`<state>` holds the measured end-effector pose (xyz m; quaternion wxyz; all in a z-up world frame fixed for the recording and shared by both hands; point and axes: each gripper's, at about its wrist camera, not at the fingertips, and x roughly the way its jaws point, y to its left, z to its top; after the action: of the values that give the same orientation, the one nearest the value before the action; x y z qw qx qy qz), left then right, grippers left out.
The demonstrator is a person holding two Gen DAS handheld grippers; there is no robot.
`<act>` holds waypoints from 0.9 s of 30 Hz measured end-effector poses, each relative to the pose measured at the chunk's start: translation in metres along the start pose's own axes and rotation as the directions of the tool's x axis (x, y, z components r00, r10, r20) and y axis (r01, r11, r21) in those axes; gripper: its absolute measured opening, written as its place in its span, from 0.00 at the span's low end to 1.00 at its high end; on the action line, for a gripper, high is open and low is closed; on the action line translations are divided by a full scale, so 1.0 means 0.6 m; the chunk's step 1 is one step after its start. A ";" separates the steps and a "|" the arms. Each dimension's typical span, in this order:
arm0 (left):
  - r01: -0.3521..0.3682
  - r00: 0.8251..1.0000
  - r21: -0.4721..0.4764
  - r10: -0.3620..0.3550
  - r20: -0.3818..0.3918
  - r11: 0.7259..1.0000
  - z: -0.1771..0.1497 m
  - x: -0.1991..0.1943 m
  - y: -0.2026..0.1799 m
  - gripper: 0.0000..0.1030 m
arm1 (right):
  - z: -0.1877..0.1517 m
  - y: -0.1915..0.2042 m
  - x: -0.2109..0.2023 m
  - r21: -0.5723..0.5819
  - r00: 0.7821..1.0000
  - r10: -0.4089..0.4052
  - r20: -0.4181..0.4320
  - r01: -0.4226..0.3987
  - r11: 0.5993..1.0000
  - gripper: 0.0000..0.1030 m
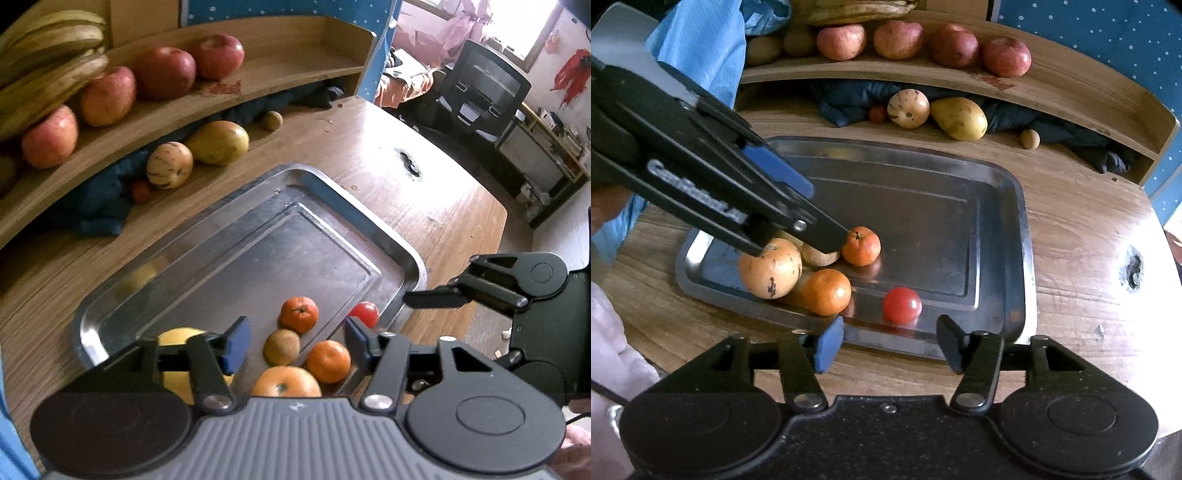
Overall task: Organize fruits
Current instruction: 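Open the left tool to drop the tangerine while the right tool releases the tomato, then move both open tools back to the fruits under the shelf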
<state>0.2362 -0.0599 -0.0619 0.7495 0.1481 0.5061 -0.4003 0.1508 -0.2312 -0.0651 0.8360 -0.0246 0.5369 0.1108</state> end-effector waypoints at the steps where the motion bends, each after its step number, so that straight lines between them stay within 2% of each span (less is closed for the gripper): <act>1: -0.003 1.000 -0.005 0.003 0.004 1.000 -0.003 -0.006 0.003 0.70 | 0.000 0.001 -0.002 0.002 1.000 0.001 -0.001 -0.001 1.000 0.66; 3: 0.000 1.000 -0.020 0.000 0.017 1.000 -0.007 -0.016 0.010 0.85 | 0.000 0.001 -0.007 0.008 1.000 0.005 0.003 -0.005 1.000 0.73; 9: -0.007 0.999 -0.058 0.009 0.038 0.998 -0.022 -0.038 0.027 0.99 | 0.005 -0.002 -0.015 0.015 1.000 0.017 0.014 -0.017 1.000 0.89; 12: -0.012 0.999 -0.063 0.015 0.040 0.998 -0.031 -0.046 0.034 1.00 | 0.010 0.000 -0.015 0.008 0.999 0.035 0.016 -0.035 0.999 0.96; 19: -0.039 0.999 -0.076 0.040 0.013 0.996 -0.061 -0.058 0.049 1.00 | 0.023 0.008 -0.010 -0.077 0.996 0.088 -0.009 -0.088 0.993 0.99; 27: -0.088 0.996 -0.191 0.082 -0.038 0.978 -0.085 -0.063 0.091 1.00 | 0.047 0.016 0.007 -0.149 0.991 0.130 -0.027 -0.133 0.980 0.99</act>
<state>0.2382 0.0237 -0.0615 0.7690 0.1025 0.5468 -0.3149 0.1755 -0.2169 -0.0563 0.8181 -0.0529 0.5345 0.2058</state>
